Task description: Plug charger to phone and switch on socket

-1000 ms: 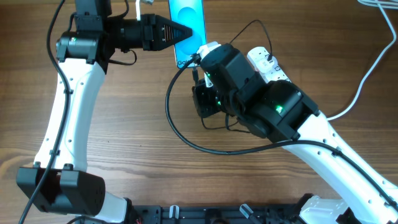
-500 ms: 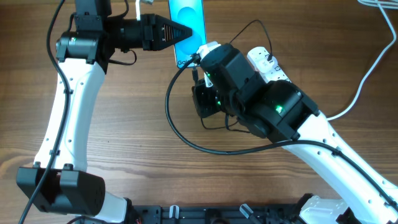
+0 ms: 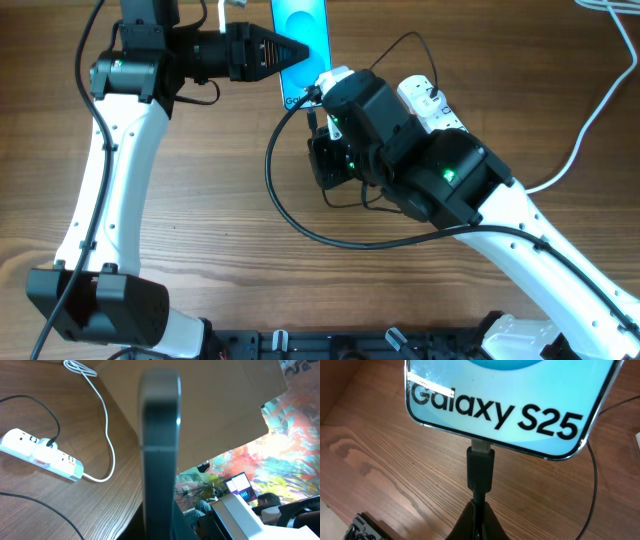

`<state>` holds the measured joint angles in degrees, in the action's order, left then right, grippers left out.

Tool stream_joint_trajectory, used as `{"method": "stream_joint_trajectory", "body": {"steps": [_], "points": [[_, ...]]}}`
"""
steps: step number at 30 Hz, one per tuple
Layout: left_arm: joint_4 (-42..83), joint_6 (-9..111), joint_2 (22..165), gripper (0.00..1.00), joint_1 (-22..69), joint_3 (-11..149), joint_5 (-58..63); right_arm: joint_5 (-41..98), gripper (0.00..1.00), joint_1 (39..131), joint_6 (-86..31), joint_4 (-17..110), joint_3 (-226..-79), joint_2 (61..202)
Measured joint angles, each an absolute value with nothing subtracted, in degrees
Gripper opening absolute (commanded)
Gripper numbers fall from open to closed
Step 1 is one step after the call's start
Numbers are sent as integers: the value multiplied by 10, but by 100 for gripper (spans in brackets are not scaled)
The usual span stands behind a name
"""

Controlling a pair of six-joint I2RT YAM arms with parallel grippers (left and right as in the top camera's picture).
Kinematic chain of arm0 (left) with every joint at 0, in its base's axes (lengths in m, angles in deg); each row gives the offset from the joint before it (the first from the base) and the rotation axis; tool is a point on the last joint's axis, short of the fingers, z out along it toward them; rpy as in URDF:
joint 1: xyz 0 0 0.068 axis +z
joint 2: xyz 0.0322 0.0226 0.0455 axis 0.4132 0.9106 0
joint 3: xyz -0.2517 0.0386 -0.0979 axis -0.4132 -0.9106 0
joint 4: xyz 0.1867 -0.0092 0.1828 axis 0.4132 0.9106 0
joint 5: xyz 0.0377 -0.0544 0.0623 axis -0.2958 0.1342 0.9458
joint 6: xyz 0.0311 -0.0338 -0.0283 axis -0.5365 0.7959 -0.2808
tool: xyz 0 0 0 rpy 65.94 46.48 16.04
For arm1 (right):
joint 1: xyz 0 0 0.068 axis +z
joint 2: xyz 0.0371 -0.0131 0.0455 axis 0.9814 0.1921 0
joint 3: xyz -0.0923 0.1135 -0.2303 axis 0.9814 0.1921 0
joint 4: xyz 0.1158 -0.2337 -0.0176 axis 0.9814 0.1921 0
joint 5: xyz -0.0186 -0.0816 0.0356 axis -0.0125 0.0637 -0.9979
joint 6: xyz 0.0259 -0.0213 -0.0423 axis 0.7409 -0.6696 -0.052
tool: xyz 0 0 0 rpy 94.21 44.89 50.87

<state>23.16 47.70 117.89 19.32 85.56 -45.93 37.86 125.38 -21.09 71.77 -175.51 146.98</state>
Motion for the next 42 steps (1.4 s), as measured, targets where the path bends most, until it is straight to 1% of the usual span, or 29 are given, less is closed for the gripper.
{"method": "stream_joint_trajectory", "body": {"steps": [12, 17, 27, 30, 32, 36, 42], "points": [[233, 477, 1179, 4, 198, 856, -456, 381, 4, 1254, -210, 707, -1755, 1474], [285, 440, 1179, 4, 200, 856, -422, 380, 4, 1258, -208, 707, -1755, 1477], [294, 425, 1179, 4, 204, 857, -414, 378, 5, 1259, -205, 695, -1755, 1479], [299, 425, 1179, 4, 207, 859, -414, 379, 7, 1261, -205, 687, -1755, 1479], [327, 421, 1179, 4, 204, 858, -414, 404, 7, 1258, -205, 638, -1760, 1479], [348, 417, 1180, 4, 193, 857, -417, 427, 8, 1252, -206, 629, -1766, 1478], [365, 416, 1180, 4, 193, 857, -417, 433, 17, 1252, -211, 637, -1766, 1478]]}}
